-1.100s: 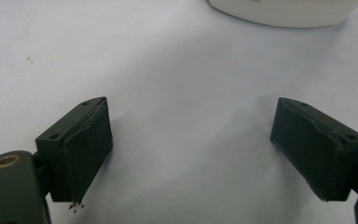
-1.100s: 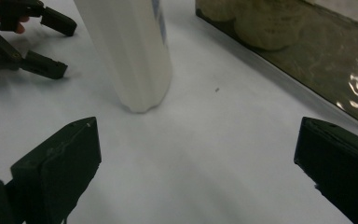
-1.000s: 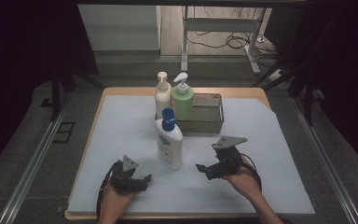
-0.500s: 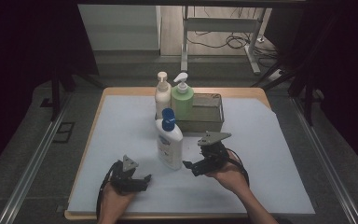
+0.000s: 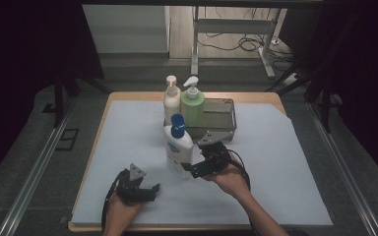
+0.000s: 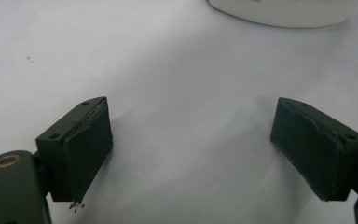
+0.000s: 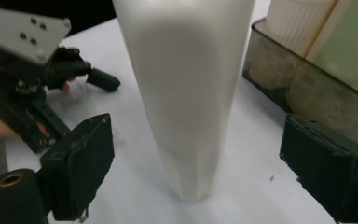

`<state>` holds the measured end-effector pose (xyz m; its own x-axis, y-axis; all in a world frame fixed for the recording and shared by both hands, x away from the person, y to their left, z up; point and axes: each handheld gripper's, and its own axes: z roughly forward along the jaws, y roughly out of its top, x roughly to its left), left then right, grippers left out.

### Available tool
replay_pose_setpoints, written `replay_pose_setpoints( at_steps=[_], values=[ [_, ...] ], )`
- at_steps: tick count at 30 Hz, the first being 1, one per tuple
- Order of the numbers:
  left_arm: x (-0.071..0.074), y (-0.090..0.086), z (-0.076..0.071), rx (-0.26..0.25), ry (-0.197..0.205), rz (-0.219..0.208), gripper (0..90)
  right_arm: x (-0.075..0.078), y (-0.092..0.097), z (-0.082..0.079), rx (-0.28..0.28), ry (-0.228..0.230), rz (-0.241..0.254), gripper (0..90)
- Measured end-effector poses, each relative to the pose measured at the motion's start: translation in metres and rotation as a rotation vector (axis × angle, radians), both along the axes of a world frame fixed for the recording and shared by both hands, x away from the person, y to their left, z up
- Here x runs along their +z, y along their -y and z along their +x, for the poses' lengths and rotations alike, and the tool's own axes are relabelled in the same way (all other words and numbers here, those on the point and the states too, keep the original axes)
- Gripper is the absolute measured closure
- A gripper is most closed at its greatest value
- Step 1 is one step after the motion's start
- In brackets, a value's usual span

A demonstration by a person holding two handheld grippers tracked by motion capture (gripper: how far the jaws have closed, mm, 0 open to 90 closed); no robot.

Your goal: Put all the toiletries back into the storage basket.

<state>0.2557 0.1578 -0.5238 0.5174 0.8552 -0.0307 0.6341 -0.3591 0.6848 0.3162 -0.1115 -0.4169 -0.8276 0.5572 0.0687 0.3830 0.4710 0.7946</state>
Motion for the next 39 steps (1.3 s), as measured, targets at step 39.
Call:
replay_pose_setpoints(
  at_steps=[39],
  values=[
    [0.000, 0.000, 0.000, 0.000, -0.001, 0.000, 12.4, 0.000, -0.046, 0.009, -0.100, 0.107, -0.009, 39.6]
  ],
)
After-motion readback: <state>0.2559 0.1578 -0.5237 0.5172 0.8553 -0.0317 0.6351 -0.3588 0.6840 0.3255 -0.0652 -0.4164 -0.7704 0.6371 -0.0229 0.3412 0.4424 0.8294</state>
